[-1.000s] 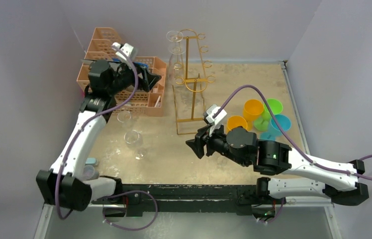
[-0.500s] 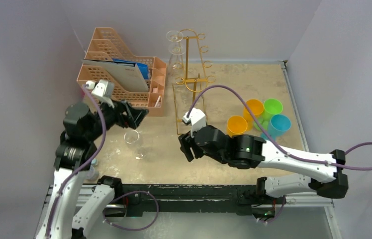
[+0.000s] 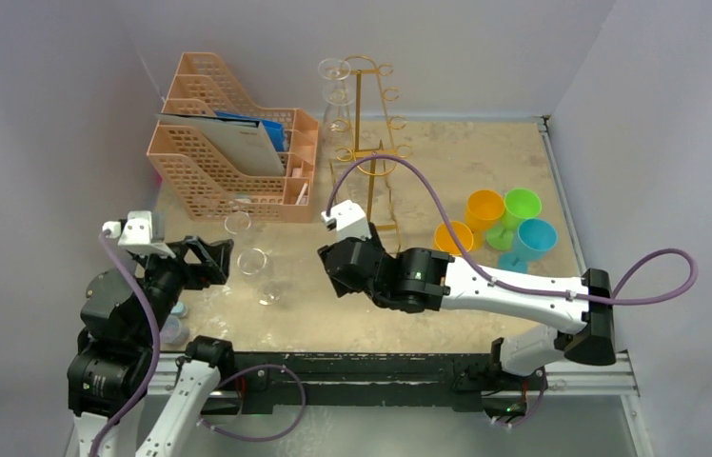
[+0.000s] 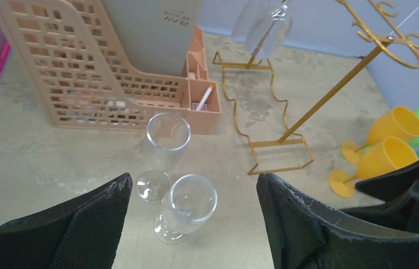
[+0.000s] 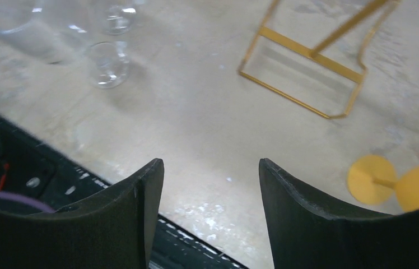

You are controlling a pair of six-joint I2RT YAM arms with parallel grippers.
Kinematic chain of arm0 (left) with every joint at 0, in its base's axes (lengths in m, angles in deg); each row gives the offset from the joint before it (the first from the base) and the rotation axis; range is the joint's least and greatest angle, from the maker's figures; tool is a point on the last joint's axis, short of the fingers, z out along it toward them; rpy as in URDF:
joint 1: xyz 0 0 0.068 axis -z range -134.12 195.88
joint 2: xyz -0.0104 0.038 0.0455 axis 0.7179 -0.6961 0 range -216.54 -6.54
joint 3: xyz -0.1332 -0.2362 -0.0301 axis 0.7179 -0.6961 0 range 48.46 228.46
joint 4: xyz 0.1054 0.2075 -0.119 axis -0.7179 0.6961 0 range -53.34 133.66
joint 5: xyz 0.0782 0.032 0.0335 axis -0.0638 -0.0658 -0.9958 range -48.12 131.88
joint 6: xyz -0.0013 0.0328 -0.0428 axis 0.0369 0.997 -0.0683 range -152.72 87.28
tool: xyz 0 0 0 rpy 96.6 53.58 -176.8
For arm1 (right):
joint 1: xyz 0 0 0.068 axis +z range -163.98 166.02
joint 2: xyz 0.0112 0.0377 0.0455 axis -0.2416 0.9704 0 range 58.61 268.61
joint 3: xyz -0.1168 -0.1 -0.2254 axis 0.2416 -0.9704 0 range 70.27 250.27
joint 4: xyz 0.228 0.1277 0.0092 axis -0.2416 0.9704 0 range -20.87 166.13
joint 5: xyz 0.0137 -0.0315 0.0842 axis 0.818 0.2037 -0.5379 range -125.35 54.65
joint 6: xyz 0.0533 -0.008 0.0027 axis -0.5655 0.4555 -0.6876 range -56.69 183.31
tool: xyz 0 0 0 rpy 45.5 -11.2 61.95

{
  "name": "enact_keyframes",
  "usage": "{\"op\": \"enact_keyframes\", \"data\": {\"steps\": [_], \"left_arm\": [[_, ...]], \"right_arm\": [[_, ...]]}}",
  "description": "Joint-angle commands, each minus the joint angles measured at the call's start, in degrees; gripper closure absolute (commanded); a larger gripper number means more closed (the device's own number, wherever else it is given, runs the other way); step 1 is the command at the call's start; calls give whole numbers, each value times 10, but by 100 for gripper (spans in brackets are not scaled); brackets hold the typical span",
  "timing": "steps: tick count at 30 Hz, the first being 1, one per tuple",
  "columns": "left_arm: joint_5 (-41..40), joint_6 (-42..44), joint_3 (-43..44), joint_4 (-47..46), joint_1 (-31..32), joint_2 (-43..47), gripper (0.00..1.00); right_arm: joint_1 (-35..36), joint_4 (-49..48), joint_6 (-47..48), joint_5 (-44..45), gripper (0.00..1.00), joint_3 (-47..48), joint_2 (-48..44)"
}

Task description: Place the wine glass upside down on the wine glass rack

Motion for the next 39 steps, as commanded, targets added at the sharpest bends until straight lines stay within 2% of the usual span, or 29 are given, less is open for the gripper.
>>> {"op": "enact_keyframes", "data": {"steps": [1, 3, 5, 10, 16, 20, 28, 33, 36, 39], "left_arm": [[-39, 21, 12, 47, -2, 11, 20], [-30, 17, 10, 48, -2, 9, 20], [-24, 10, 6, 44, -2, 5, 20], [-12, -10, 1, 23, -2, -14, 21], [11, -31, -3, -6, -2, -38, 21], [23, -54, -9, -20, -2, -50, 21], [40, -101, -22, -38, -2, -64, 21], [56, -133, -27, -42, -2, -74, 22], [63, -155, -31, -42, -2, -78, 22], [61, -172, -37, -39, -2, -79, 23]], "right_arm": [[-42, 185, -112, 122, 34, 35, -15], [-83, 246, -161, 124, 34, 21, -30], [-105, 256, -172, 135, 34, -13, -64], [-175, 222, -126, 142, 28, -89, -153], [-282, 160, -49, 56, 28, -124, -173], [-315, 134, -30, 8, 38, -136, -158], [-333, 83, 7, -67, 56, -169, -154], [-335, 68, 28, -81, 73, -183, -149], [-335, 66, 54, -112, 87, -176, -154], [-335, 63, 87, -137, 94, -170, -159]]}}
